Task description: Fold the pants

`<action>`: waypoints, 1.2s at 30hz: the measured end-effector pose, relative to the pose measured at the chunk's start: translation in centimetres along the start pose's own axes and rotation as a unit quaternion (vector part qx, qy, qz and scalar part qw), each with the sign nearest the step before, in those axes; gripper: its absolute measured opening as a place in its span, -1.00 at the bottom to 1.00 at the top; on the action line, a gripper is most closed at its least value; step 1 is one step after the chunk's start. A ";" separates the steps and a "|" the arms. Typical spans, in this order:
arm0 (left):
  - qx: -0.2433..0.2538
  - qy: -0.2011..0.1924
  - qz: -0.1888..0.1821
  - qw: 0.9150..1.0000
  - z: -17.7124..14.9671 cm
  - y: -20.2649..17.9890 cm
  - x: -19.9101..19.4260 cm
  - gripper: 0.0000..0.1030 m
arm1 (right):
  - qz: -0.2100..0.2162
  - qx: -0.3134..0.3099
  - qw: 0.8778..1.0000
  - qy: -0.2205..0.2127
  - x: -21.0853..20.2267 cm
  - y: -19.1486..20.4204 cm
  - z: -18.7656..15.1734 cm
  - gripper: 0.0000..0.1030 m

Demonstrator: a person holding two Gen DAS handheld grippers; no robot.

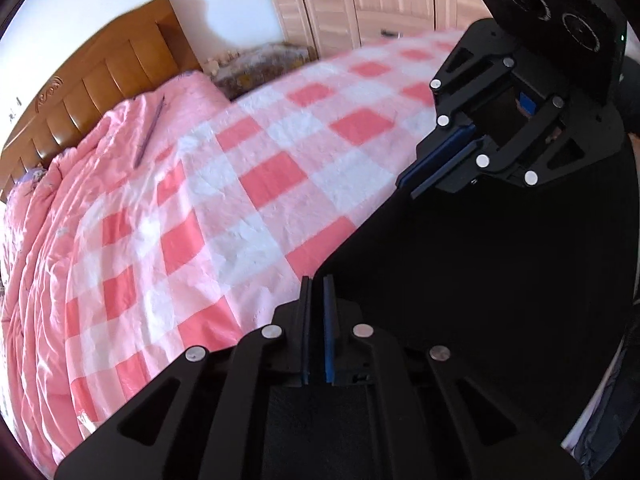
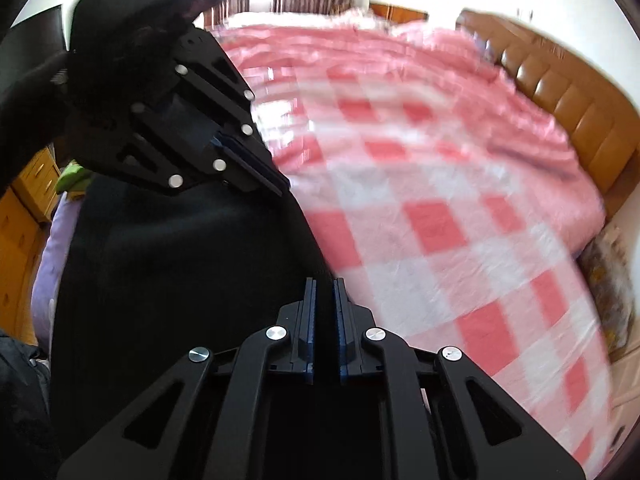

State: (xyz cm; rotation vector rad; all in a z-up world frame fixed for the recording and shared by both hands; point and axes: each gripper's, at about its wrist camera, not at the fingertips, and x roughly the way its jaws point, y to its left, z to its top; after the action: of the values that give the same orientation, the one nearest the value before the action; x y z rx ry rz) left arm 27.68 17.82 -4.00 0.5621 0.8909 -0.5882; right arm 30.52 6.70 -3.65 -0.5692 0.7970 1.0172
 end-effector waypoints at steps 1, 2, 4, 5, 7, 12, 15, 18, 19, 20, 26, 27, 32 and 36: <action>0.004 0.016 -0.002 1.000 -0.1 -0.3 1.0 -0.89 | 0.001 0.010 1.000 0.006 0.6 -0.2 -0.2 -0.77; 0.007 0.023 0.004 1.000 -0.3 -0.5 1.7 -0.81 | 0.005 0.031 0.999 -0.003 0.6 -0.7 -0.4 -0.77; -0.022 0.002 0.035 0.999 -0.4 0.0 1.4 -0.30 | 0.011 0.063 0.998 -0.004 0.2 -1.2 -0.5 -0.71; -0.036 -0.007 0.045 0.998 -0.6 0.4 0.9 0.18 | 0.010 0.077 0.997 -0.009 -0.5 -1.4 -0.6 -0.69; -0.093 -0.058 0.056 0.992 -1.6 1.9 -1.9 0.55 | -0.002 0.082 0.996 -0.025 -2.0 -1.3 -0.8 -0.68; -0.237 -0.074 0.086 0.965 -6.9 5.4 -6.3 0.65 | 0.009 0.103 0.993 -0.050 -4.8 0.1 -2.1 -0.29; -0.304 -0.056 0.060 0.949 -11.7 6.6 -6.7 0.65 | 0.005 0.107 0.991 -0.075 -5.1 2.1 -3.0 0.91; -0.342 -0.009 0.069 0.937 -14.5 7.5 -5.3 0.64 | 0.008 0.099 0.993 -0.058 -3.9 3.6 -2.8 0.91; -0.349 0.001 0.070 0.935 -15.1 7.8 -4.8 0.62 | 0.009 0.097 0.994 -0.053 -3.3 4.1 -2.6 0.91; -0.354 0.005 0.067 0.933 -15.5 8.1 -4.4 0.63 | 0.014 0.097 0.994 -0.049 -2.9 4.3 -2.5 0.91; -0.383 0.022 0.087 0.919 -14.6 10.3 -3.0 0.64 | -0.013 0.097 0.995 0.010 0.2 5.4 -3.1 0.91; -0.383 0.021 0.090 0.919 -14.6 10.2 -3.1 0.64 | -0.013 0.100 0.995 0.007 0.0 5.4 -3.3 0.91; -0.395 -0.030 0.151 0.906 -15.5 8.1 -7.3 0.66 | -0.001 0.126 0.992 -0.011 -1.9 6.0 -3.1 0.91; -0.358 0.034 0.219 0.907 -16.7 7.4 -5.4 0.72 | -0.040 0.112 0.992 0.036 0.7 6.8 -2.8 0.92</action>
State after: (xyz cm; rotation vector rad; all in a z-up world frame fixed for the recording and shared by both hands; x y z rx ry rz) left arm 20.96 35.49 -6.52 0.0945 0.9329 0.1830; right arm 23.74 7.85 -6.28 -0.4426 0.9313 0.8246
